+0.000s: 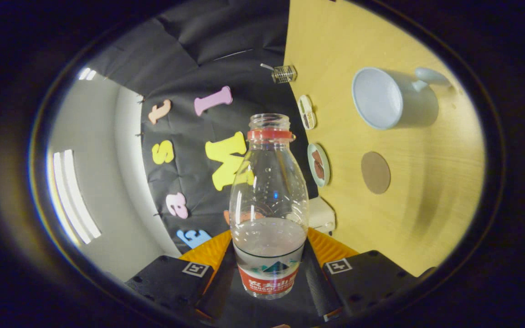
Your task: Take the bottle from table, then pour the juice into the cup, finally place the bottle on the coaster
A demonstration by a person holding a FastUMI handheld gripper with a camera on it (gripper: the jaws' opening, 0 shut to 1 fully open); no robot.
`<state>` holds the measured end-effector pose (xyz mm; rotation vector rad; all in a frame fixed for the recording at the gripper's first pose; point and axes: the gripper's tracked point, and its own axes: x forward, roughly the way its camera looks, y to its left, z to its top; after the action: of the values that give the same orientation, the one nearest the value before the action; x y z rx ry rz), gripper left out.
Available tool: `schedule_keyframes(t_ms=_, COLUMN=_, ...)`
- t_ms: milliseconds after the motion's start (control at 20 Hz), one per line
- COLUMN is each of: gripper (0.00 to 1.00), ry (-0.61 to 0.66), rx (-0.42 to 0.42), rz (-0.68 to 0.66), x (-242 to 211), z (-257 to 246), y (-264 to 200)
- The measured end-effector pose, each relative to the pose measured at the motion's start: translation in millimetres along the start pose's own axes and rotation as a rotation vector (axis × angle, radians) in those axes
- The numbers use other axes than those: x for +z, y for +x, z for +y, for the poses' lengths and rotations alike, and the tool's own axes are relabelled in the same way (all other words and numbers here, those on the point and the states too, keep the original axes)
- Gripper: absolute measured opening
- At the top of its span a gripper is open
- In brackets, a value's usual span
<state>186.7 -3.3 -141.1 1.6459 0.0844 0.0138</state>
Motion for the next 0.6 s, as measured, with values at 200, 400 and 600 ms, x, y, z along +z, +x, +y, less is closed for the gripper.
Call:
schedule_keyframes(t_ms=200, gripper=0.78, ry=-0.177, rx=-0.054, rz=-0.008, x=1, z=-15, y=-4)
schedule_keyframes(t_ms=400, gripper=0.78, ry=-0.377, rx=-0.088, rz=0.028, x=-11, z=-16, y=-4)
schedule_keyframes(t_ms=600, gripper=0.78, ry=-0.691, rx=-0.119, rz=0.043, x=-13, z=-1, y=-10)
